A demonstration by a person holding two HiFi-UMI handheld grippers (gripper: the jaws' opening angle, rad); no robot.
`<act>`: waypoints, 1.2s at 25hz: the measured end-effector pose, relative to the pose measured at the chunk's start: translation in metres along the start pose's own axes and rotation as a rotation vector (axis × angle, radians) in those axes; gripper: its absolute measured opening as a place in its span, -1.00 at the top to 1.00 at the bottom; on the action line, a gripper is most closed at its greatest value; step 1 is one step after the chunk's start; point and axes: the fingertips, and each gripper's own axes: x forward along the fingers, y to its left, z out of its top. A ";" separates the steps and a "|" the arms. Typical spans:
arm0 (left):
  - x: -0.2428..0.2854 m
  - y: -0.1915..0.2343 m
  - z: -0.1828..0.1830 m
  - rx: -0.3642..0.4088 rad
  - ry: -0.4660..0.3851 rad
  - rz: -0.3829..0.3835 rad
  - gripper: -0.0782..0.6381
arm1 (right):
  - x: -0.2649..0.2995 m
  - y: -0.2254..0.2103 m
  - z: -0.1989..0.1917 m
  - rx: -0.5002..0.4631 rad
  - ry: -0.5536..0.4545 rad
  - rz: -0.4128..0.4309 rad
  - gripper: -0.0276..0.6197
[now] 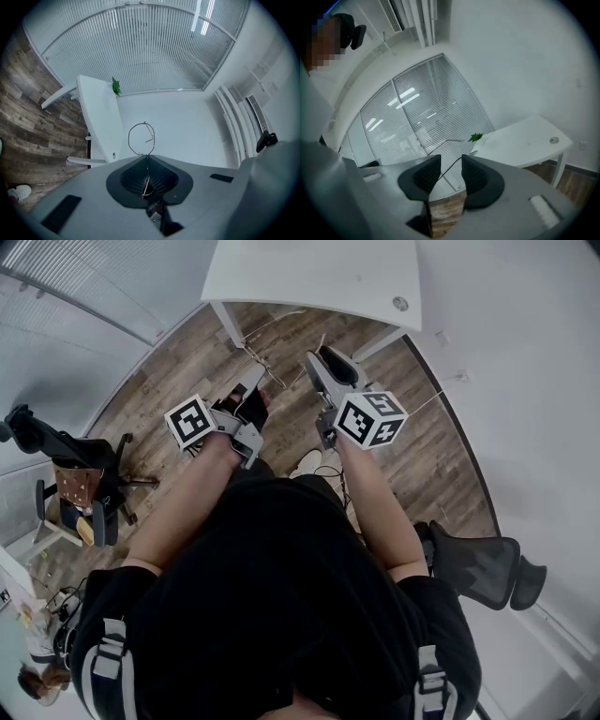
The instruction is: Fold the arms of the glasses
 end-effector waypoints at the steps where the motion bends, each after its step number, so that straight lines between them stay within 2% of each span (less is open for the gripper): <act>1: 0.001 0.000 0.000 -0.003 0.002 -0.001 0.75 | 0.001 0.001 0.000 -0.002 0.002 0.002 0.50; 30: 0.003 0.001 -0.003 -0.009 0.033 0.002 0.75 | 0.033 0.041 -0.009 -0.019 0.045 0.122 0.54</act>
